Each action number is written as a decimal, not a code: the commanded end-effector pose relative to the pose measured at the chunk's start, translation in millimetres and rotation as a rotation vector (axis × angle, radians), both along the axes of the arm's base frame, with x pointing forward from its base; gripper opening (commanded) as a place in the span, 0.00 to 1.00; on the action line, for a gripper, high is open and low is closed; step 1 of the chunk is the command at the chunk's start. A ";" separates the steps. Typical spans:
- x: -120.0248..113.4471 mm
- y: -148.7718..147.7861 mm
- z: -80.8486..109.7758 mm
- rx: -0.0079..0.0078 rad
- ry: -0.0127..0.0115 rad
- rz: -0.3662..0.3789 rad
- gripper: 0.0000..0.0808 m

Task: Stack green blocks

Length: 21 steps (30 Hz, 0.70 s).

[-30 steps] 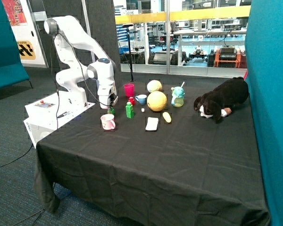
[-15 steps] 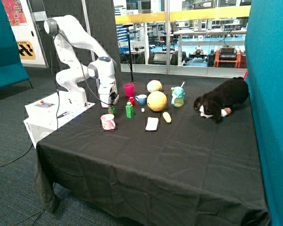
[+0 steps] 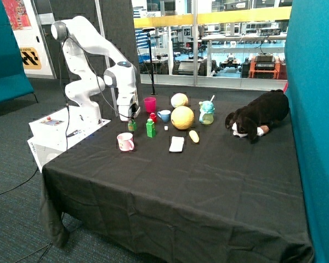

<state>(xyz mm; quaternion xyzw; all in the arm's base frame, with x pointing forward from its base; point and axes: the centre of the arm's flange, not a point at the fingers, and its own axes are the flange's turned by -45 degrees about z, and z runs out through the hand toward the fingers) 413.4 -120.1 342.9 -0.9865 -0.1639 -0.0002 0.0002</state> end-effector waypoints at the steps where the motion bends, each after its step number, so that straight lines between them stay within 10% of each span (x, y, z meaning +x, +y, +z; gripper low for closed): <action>1: 14.9 7.3 23.2 -0.0004 0.0003 0.009 0.00; 21: 39.5 23.2 55.7 -0.0004 0.0003 0.018 0.00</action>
